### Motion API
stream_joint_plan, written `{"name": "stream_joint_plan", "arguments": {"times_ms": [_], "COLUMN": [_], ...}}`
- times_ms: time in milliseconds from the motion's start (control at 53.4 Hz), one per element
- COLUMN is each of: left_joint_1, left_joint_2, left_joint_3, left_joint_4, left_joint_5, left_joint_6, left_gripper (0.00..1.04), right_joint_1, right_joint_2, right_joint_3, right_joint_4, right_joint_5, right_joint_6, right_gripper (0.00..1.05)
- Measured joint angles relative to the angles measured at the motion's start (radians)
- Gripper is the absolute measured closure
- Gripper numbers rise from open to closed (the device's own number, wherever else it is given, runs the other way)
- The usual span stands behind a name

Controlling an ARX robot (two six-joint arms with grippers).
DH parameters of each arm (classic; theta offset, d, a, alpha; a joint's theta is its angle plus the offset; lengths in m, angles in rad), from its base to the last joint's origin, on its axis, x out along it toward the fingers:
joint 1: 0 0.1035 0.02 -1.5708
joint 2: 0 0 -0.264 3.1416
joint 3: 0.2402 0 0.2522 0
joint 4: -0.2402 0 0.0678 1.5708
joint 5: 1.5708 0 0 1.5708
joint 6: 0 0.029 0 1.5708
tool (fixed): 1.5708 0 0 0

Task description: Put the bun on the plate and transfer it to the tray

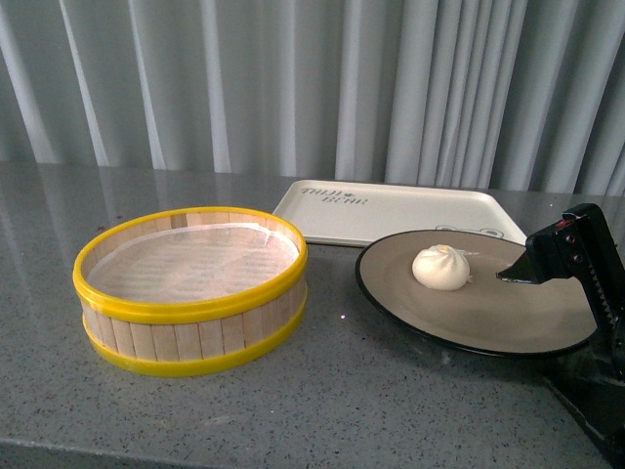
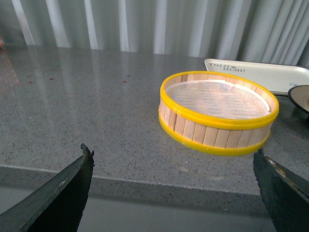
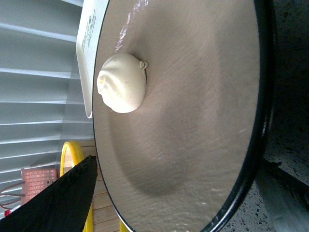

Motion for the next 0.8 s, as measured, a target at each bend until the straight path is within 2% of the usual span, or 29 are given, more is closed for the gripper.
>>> {"name": "stream_joint_plan", "arguments": {"times_ms": [449, 487, 805], "left_joint_1": [0.0, 0.0, 0.0], "left_joint_2": [0.0, 0.0, 0.0], "left_joint_3": [0.0, 0.0, 0.0], "left_joint_4": [0.0, 0.0, 0.0], "left_joint_5": [0.0, 0.0, 0.0], "left_joint_6": [0.0, 0.0, 0.0], "left_gripper": [0.07, 0.07, 0.07], "right_joint_1": [-0.014, -0.016, -0.028], "right_joint_2": [0.052, 0.055, 0.09], "right_joint_3": [0.006, 0.006, 0.009], "right_joint_4": [0.05, 0.05, 0.056], "right_joint_5": [-0.019, -0.023, -0.042], "right_joint_6": [0.024, 0.027, 0.064], "right_gripper": [0.08, 0.11, 0.82]}}
